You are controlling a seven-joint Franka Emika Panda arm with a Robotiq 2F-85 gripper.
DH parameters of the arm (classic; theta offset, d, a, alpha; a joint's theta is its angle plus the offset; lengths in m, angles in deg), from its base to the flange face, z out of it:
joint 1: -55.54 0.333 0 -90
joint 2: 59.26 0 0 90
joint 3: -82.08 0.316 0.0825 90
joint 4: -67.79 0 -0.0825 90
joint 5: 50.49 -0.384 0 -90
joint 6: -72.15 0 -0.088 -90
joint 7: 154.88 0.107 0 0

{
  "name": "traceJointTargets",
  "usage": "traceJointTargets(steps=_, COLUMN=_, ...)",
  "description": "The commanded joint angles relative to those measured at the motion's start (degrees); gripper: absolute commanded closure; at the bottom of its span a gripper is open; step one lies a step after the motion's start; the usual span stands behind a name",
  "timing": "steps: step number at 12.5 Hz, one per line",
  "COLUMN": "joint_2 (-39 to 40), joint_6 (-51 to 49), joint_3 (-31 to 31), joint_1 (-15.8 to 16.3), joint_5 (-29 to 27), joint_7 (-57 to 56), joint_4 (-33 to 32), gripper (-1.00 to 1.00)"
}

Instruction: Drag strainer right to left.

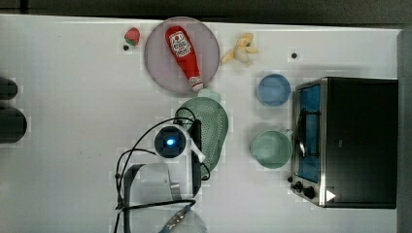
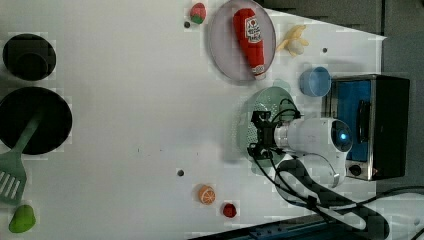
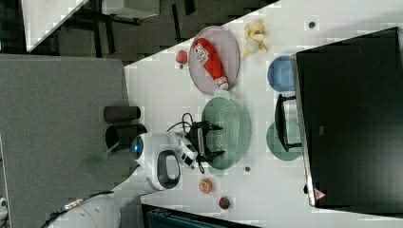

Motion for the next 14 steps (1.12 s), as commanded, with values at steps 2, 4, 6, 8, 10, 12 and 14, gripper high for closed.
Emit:
traceJointTargets(steps=2, joint_2=1.5, joint_6=-1.6, joint_3=2.2, joint_1=6.2, joint_5=1.1, joint_7=10.3, joint_4=3.2, gripper=-1.0)
traceJointTargets(steps=4, joint_2=2.9, joint_6=-1.8, joint_3=2.2, joint_1=8.3, joint_5=1.1, joint_7=11.2, joint_4=5.0, gripper=-1.0)
traceJointTargets(steps=6, joint_2=4.2, joint_6=-2.0, joint_3=2.2, joint_1=10.2, joint_5=0.6, joint_7=11.3, joint_4=7.0, gripper=-1.0)
traceJointTargets(steps=8, joint_2=5.3, joint_6=-2.9, joint_3=2.2, joint_1=12.1, joint_5=-1.1, joint_7=11.3, joint_4=9.1, gripper=-1.0)
traceJointTargets(steps=10, joint_2=6.3, joint_6=-4.1, joint_3=2.2, joint_1=13.9, joint_5=-3.4, joint_7=11.5, joint_4=11.4, gripper=-1.0)
traceJointTargets(steps=12, joint_2=7.2, joint_6=-5.5, joint_3=2.2, joint_1=15.9, joint_5=-5.1, joint_7=11.6, joint_4=13.7, gripper=-1.0)
traceJointTargets(steps=14, joint_2=8.2, joint_6=-6.2, joint_3=2.2, joint_1=17.9, joint_5=-6.9, joint_7=12.8, joint_4=15.9, gripper=-1.0)
